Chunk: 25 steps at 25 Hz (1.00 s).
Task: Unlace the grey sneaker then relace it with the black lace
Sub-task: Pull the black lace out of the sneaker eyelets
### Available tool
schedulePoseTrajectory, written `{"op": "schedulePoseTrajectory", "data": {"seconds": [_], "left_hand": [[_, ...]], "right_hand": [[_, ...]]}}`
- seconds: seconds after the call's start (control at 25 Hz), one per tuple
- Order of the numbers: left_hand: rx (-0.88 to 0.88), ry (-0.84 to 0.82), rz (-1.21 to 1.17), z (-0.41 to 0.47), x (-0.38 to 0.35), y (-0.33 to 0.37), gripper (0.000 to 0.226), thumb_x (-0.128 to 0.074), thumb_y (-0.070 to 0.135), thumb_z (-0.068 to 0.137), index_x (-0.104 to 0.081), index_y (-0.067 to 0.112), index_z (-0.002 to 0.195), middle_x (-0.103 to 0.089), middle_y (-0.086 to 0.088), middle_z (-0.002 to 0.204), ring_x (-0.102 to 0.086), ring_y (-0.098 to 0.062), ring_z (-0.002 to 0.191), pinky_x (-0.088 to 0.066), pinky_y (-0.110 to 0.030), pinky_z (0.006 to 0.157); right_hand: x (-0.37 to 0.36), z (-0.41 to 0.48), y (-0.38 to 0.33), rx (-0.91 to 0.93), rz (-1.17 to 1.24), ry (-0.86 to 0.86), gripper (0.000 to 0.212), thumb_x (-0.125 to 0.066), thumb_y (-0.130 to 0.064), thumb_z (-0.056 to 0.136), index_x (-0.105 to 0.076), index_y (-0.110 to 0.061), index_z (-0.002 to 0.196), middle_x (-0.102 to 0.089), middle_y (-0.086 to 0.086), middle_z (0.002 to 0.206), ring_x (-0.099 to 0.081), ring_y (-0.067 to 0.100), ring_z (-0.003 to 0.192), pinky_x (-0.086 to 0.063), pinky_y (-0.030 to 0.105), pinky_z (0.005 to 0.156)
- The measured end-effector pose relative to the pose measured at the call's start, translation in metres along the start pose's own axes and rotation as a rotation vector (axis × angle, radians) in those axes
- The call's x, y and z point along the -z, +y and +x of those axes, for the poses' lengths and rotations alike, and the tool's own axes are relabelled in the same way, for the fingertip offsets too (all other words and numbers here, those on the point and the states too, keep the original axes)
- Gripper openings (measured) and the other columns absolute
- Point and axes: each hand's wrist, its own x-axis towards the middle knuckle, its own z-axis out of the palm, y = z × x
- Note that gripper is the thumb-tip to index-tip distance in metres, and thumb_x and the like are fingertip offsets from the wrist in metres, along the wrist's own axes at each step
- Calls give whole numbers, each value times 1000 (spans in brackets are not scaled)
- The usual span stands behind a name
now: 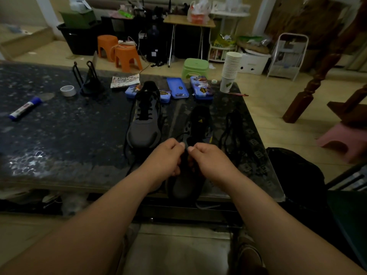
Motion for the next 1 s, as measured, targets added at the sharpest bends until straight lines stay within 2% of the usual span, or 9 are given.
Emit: {"op": "schedulePoseTrajectory", "data": {"seconds": [0.08, 0.2, 0.36, 0.44, 0.56, 0.64, 0.76, 0.84, 1.0], "left_hand": [[-150, 94, 95, 8, -3, 0, 25, -60, 42, 101, -65, 22, 87, -61, 11, 63, -55, -7, 59, -43, -33, 63], [-247, 103, 238, 26, -11, 12, 19, -68, 45, 95, -69, 29, 85, -68, 7, 67, -65, -11, 63, -54, -36, 66], [-209, 66, 361, 47, -16, 25, 15, -70, 32, 95, -71, 27, 82, -69, 5, 65, -69, -18, 63, -57, -34, 66], [-232, 90, 422, 54, -17, 24, 14, -70, 28, 94, -71, 24, 80, -66, 8, 67, -67, -18, 70, -51, -30, 64], [-283, 77, 445, 55, -16, 25, 16, -67, 27, 95, -66, 25, 80, -60, 9, 67, -55, -12, 63, -40, -28, 61], [-305, 56, 469, 52, -14, 22, 21, -65, 26, 97, -59, 29, 77, -59, 8, 66, -53, -11, 62, -38, -30, 59], [-310, 82, 493, 50, -11, 22, 18, -59, 27, 97, -55, 27, 79, -61, 5, 70, -58, -17, 67, -44, -34, 61], [-228, 124, 311, 42, -6, 33, 19, -53, 28, 95, -56, 14, 82, -67, -2, 71, -63, -22, 64, -51, -37, 59], [-72, -372, 81, 11, 18, 43, 24, -53, 22, 95, -62, 4, 83, -71, -10, 73, -61, -22, 59, -48, -30, 54]], "right_hand": [[5, 0, 2, 94, -171, -47, 32, -54, -34, 105, -68, -12, 87, -65, 1, 73, -55, 10, 63, -42, 32, 61], [5, -1, 7, 206, -279, -119, 20, -55, -30, 105, -72, -24, 96, -62, -13, 73, -51, 0, 62, -37, 23, 56], [20, 1, -2, 186, -358, -232, 30, -60, -28, 101, -66, -21, 72, -51, -10, 56, -44, 1, 52, -34, 25, 55], [41, 12, -8, 63, -283, -128, 31, -61, -28, 98, -66, -10, 74, -58, 2, 61, -47, 5, 53, -37, 30, 55], [56, 37, -10, -127, -115, 160, 31, -62, -47, 91, -63, -17, 86, -66, 1, 78, -63, 16, 72, -51, 37, 67], [49, 49, -11, -157, -167, 192, 40, -60, -57, 91, -58, -18, 82, -64, 2, 78, -63, 22, 75, -49, 37, 65], [45, 55, -12, -139, -210, 174, 34, -54, -39, 95, -54, -13, 74, -56, 5, 73, -57, 26, 71, -38, 37, 58], [53, 54, -8, -140, -112, 151, 32, -54, -33, 96, -59, -9, 76, -60, 9, 77, -61, 29, 75, -46, 42, 63], [63, 46, -1, -162, 9, 112, 36, -63, -47, 98, -70, -12, 98, -74, 7, 93, -72, 25, 86, -59, 44, 79]]}}
